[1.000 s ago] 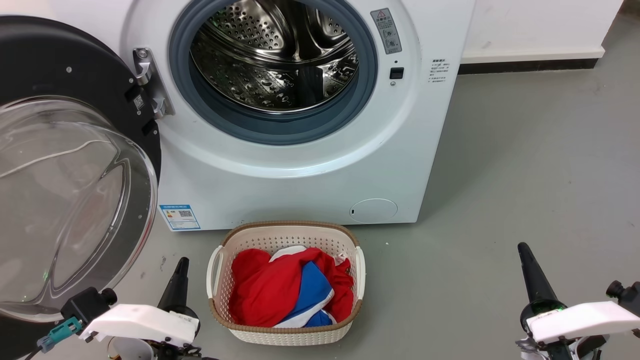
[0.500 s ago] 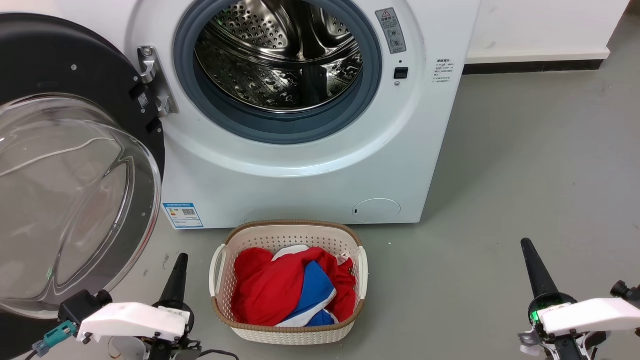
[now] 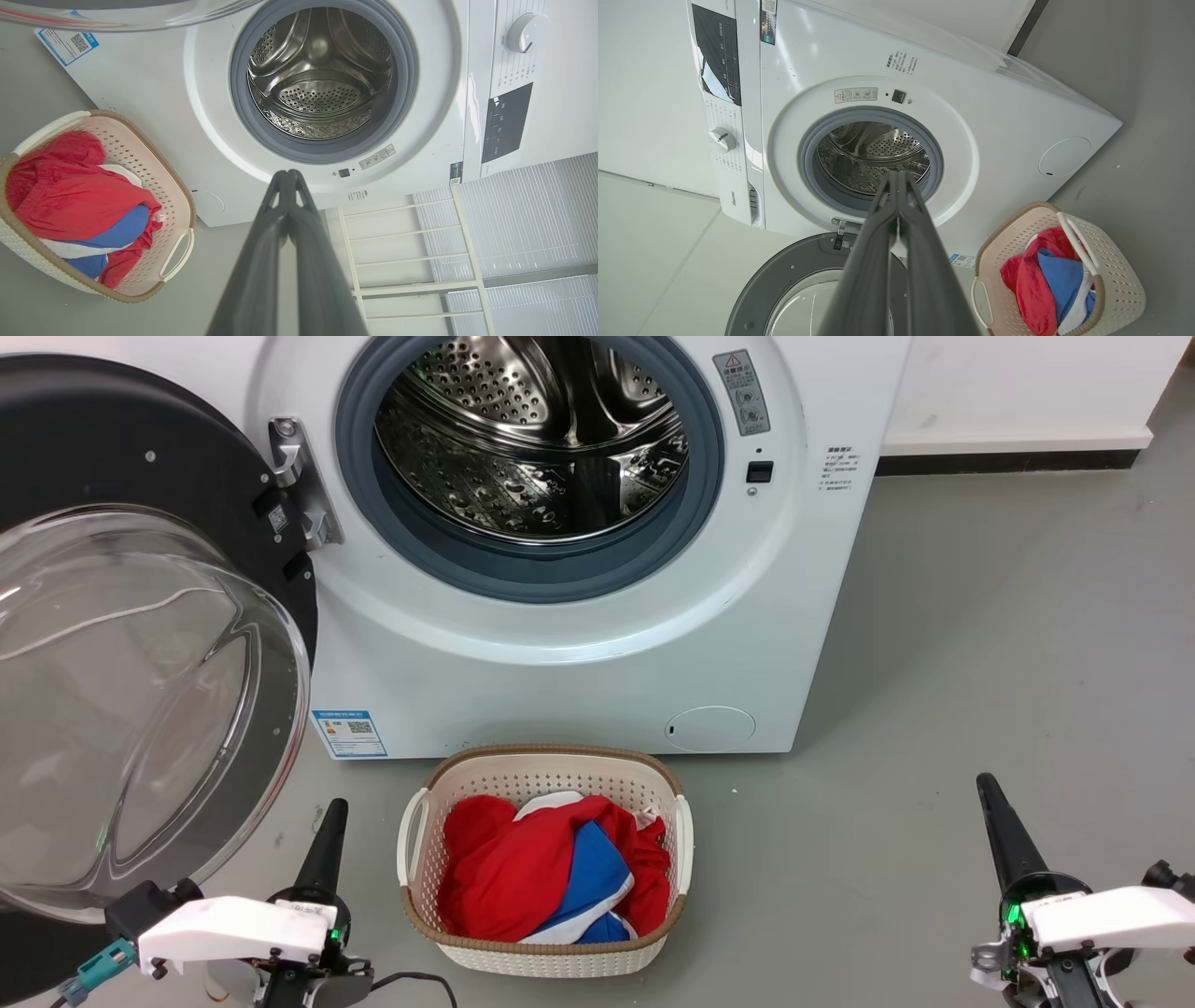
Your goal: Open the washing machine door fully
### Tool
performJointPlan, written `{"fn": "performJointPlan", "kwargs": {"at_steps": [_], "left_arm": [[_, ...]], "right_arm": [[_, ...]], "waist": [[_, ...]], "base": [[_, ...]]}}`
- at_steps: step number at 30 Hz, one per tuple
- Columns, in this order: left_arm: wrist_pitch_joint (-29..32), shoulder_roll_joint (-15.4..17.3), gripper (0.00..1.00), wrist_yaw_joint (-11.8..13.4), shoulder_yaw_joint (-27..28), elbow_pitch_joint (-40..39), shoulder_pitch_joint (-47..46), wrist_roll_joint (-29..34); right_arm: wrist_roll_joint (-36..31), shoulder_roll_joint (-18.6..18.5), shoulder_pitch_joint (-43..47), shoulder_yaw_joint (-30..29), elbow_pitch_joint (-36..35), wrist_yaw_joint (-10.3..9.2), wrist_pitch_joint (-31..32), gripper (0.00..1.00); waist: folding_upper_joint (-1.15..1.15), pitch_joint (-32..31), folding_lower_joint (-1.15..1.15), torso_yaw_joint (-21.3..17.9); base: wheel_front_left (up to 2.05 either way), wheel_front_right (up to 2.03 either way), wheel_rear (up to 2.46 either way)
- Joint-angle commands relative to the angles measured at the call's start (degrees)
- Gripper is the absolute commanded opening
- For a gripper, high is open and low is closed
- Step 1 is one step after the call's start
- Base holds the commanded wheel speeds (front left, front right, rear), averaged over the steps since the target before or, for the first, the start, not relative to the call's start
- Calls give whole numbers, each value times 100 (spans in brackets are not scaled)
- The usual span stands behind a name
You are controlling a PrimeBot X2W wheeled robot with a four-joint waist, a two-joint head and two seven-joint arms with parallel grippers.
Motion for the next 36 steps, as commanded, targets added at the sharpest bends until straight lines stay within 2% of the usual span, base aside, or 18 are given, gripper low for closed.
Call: {"fn": "performJointPlan", "kwargs": {"at_steps": [1, 36], "left_arm": [[25, -15, 0, -43, 58, -12, -124, -123], [367, -352, 0, -384, 530, 183, -244, -1418]], "right_arm": [[147, -29, -121, -17, -8, 1, 20, 0], [1702, 7, -295, -162, 209, 0, 292, 0]], "waist": [[0, 1, 0, 6], [0, 20, 0, 147]], "base": [[0, 0, 0], [0, 0, 0]]}}
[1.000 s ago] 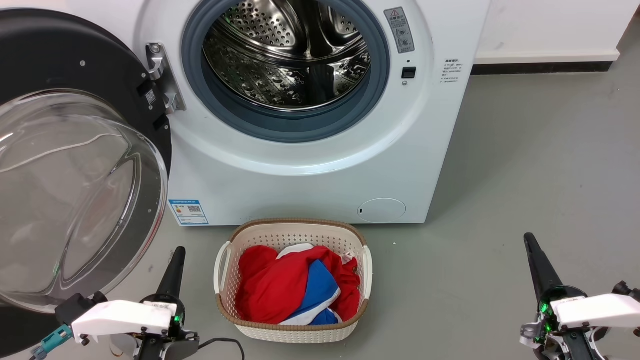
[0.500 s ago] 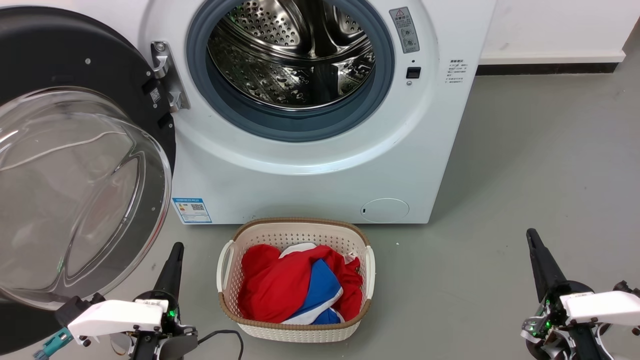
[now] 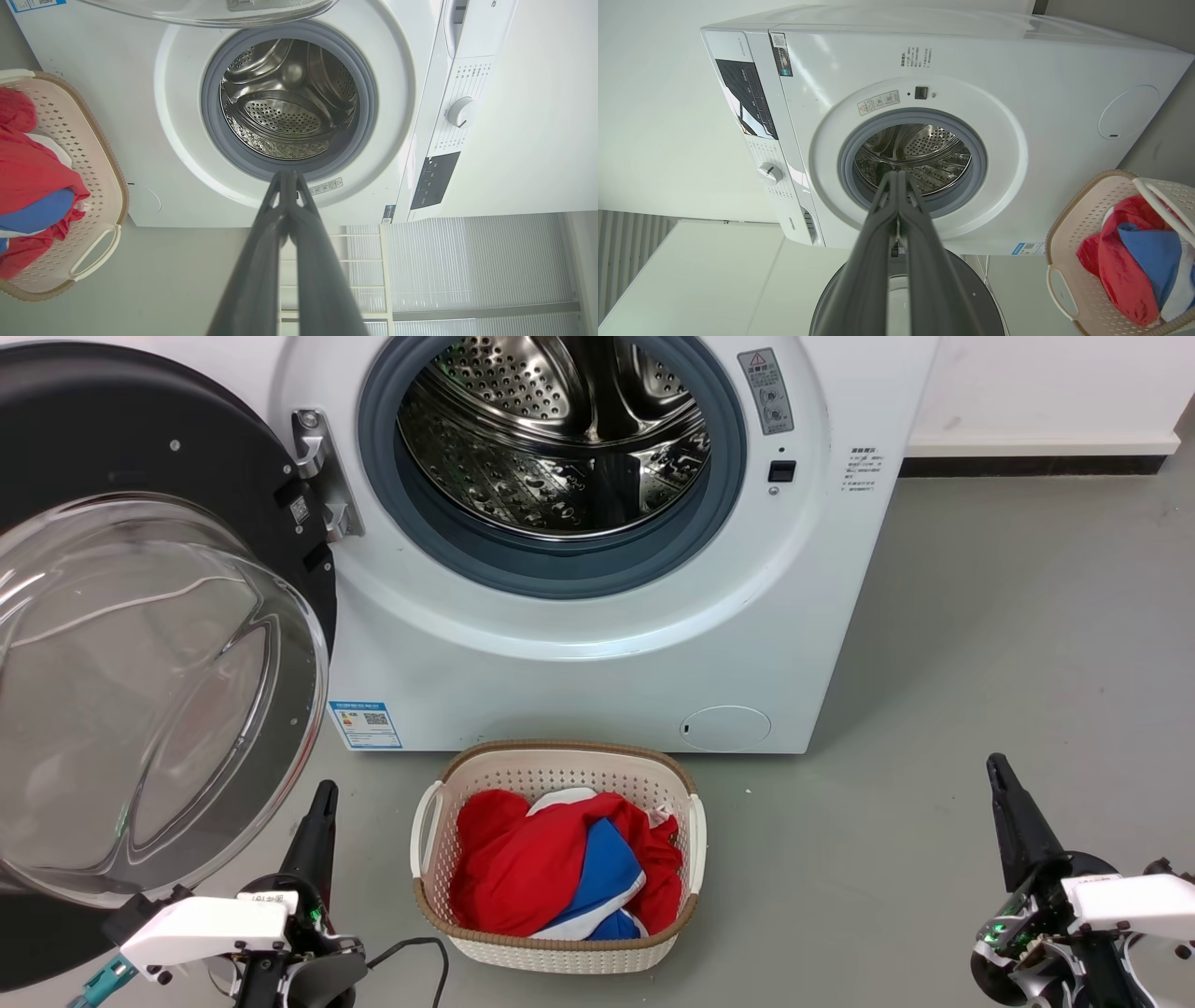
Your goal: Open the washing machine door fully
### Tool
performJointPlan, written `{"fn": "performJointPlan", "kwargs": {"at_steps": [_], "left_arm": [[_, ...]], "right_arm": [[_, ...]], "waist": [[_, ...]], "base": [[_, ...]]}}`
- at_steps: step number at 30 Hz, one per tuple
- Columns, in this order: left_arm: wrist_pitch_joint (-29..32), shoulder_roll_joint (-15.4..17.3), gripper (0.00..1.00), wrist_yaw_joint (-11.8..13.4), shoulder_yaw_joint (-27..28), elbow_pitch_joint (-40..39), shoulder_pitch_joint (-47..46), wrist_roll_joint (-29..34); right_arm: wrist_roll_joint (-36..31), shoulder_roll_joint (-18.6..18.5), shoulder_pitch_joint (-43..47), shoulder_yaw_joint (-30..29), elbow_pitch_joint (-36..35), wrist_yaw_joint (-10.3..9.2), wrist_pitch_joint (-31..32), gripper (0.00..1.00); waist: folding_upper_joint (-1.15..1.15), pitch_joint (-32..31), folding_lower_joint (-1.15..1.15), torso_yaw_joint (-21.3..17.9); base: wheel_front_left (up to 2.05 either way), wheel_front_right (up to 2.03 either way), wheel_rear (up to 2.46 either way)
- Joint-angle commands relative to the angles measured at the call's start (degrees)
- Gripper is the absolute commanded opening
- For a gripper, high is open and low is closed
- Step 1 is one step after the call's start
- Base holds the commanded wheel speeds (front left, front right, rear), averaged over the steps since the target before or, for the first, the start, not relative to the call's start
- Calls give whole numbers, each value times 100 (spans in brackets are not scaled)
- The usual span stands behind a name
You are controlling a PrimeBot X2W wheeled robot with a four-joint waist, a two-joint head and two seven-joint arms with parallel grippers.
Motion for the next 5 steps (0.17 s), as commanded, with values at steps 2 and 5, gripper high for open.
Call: {"fn": "performJointPlan", "kwargs": {"at_steps": [2, 5], "left_arm": [[44, -40, 0, -66, 63, 23, -81, -140], [75, -63, 0, -95, 97, 34, -91, -233]], "right_arm": [[171, 0, -65, -20, 31, 0, 40, 0], [286, 4, -83, -30, 43, 0, 61, 0]], "waist": [[0, 1, 0, 12], [0, 3, 0, 24]], "base": [[0, 0, 0], [0, 0, 0]]}}
